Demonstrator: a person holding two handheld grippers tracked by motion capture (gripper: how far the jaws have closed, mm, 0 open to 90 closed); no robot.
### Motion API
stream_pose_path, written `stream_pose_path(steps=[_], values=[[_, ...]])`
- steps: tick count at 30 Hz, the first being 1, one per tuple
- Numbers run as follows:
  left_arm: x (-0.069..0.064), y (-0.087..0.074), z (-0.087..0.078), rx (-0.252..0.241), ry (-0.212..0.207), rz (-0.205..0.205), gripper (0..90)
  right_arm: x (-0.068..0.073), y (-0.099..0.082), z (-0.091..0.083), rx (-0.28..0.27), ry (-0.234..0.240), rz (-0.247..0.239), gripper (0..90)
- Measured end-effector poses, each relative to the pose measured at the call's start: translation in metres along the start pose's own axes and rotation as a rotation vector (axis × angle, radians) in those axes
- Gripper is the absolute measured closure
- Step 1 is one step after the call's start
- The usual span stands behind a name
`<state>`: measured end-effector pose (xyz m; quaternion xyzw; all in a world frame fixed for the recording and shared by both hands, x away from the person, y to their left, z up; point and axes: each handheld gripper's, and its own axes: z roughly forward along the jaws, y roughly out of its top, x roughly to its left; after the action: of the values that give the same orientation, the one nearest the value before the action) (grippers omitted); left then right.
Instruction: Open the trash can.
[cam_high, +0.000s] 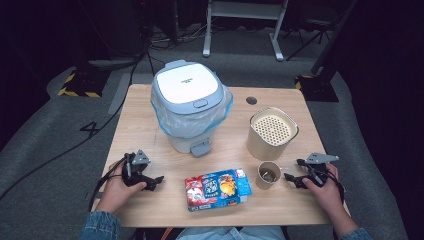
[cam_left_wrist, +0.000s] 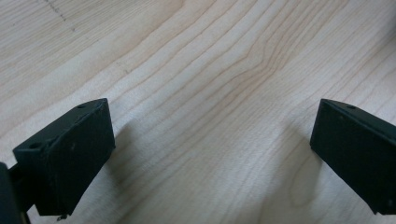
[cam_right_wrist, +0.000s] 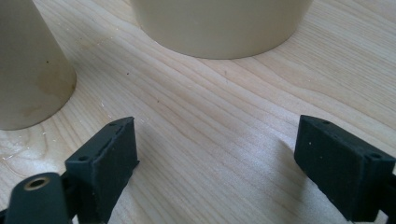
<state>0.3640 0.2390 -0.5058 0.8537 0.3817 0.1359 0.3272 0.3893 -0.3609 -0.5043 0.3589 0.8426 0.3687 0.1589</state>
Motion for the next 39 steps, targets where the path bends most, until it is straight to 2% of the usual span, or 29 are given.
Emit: stream_pose_path(steps=[2,4,5,6,7,8,9,10,11,12,14,17,18,21,24,26,29,33,34,35,36,39], values=[[-0.003,-0.001,-0.001,-0.006,0.019,-0.019,0.7,0.000,0.000,0.000,0.000,0.001,0.001,13.2],[-0.004,-0.001,-0.002,-0.018,0.023,-0.025,4.8,0.000,0.000,0.000,0.000,0.001,0.000,13.2],[-0.004,-0.002,-0.004,-0.040,0.020,-0.018,11.1,0.000,0.000,0.000,0.000,0.001,0.001,13.2],[-0.003,-0.002,-0.006,-0.053,0.020,-0.013,23.5,0.000,0.000,0.000,0.000,0.001,0.000,13.2],[-0.002,-0.002,-0.007,-0.061,0.020,-0.014,32.4,0.000,0.000,0.000,0.000,0.001,0.000,13.2],[-0.001,-0.003,-0.007,-0.069,0.011,0.002,39.9,0.000,0.000,0.000,0.000,0.001,0.000,13.2],[-0.001,-0.003,-0.008,-0.072,0.001,0.015,56.2,0.000,0.000,0.000,0.000,0.001,0.001,13.2],[-0.003,0.000,-0.013,-0.050,-0.003,0.011,56.5,0.000,0.000,0.000,0.000,0.001,0.000,13.2],[-0.003,0.000,-0.013,-0.050,-0.003,0.011,58.0,0.000,0.000,0.000,0.000,0.001,0.000,13.2],[-0.004,0.002,-0.017,-0.061,-0.015,0.004,58.0,0.000,0.000,0.000,0.001,0.001,0.000,13.2],[-0.007,0.009,-0.026,-0.120,-0.062,-0.010,59.9,0.000,0.000,0.000,0.000,0.001,0.000,13.2],[-0.012,0.020,-0.040,-0.157,-0.097,0.005,62.3,0.000,0.000,0.000,0.001,0.000,0.000,13.2],[-0.014,0.022,-0.043,-0.170,-0.112,0.008,67.2,0.000,0.000,0.000,0.000,0.001,0.000,13.2],[-0.020,0.035,-0.057,-0.199,-0.154,0.010,72.6,0.000,0.000,0.000,0.000,0.001,0.000,13.2],[-0.023,0.045,-0.068,-0.246,-0.158,0.027,72.4,0.000,0.000,0.000,-0.001,0.001,-0.001,13.2],[-0.024,0.051,-0.073,-0.257,-0.162,0.019,72.2,0.000,0.000,0.000,0.000,0.000,-0.002,13.2],[-0.026,0.061,-0.080,-0.267,-0.153,0.060,72.6,-0.001,0.000,0.000,0.000,0.009,-0.009,13.7],[-0.030,0.077,-0.090,-0.302,-0.192,0.072,70.4,-0.004,-0.002,-0.003,-0.010,0.032,-0.028,20.5],[-0.032,0.085,-0.094,-0.309,-0.191,0.086,70.4,-0.004,-0.002,-0.003,-0.012,0.035,-0.032,21.7],[-0.032,0.085,-0.094,-0.309,-0.191,0.086,70.4,-0.004,-0.002,-0.003,-0.012,0.035,-0.032,21.7],[-0.032,0.090,-0.097,-0.314,-0.187,0.105,70.4,-0.003,-0.002,-0.003,-0.015,0.037,-0.036,22.9],[-0.033,0.102,-0.103,-0.326,-0.207,0.096,69.9,-0.002,-0.003,-0.005,-0.020,0.038,-0.037,26.2]])
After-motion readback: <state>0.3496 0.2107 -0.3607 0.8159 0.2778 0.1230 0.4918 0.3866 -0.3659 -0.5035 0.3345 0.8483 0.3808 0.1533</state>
